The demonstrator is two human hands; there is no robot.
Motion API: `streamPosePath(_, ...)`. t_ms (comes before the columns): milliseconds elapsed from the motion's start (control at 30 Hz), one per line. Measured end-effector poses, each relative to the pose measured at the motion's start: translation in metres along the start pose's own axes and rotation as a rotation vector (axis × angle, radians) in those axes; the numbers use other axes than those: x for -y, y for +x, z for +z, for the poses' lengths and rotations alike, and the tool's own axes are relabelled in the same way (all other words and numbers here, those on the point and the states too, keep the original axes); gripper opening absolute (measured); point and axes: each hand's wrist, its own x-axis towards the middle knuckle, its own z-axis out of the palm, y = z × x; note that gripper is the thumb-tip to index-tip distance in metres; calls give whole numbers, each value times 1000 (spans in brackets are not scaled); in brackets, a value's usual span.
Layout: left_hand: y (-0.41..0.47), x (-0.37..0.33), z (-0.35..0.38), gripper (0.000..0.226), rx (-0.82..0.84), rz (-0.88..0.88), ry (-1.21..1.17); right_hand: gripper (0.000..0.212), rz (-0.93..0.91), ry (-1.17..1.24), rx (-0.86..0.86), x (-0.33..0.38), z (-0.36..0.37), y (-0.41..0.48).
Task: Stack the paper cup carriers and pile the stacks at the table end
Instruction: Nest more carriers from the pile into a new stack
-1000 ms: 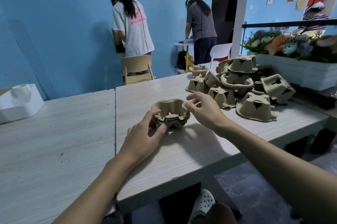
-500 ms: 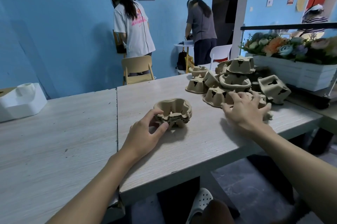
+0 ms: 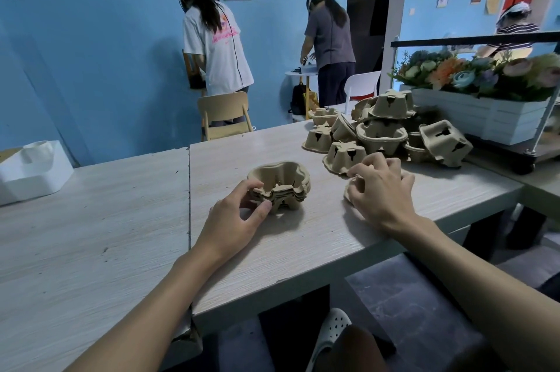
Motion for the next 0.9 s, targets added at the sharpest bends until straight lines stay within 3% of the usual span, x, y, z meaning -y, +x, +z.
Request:
streamPosePath(100, 0, 1, 0, 29, -5, 2, 3, 35, 8, -35, -23, 0, -3, 4)
streamPosePath(200, 1, 1, 1, 28, -10, 0, 3, 48, 123, -55, 126, -1, -7, 8)
streamPosePath(300, 1, 1, 1, 27, -25, 5, -5, 48, 123, -36, 212, -1, -10, 9)
streamPosePath(467, 1, 0, 0, 26, -66, -8, -47, 38, 43, 89, 140, 17, -17, 6)
streamPosePath(633, -5, 3, -9, 25, -170, -49, -174, 50, -90, 355, 5, 43, -12, 9)
streamPosePath(767, -10, 11, -25, 26, -234, -76, -172, 43, -114, 428, -36, 58, 3, 20)
streamPosePath(900, -16, 22, -27, 24, -235, -103, -100, 18, -201, 393, -18, 66, 9, 26)
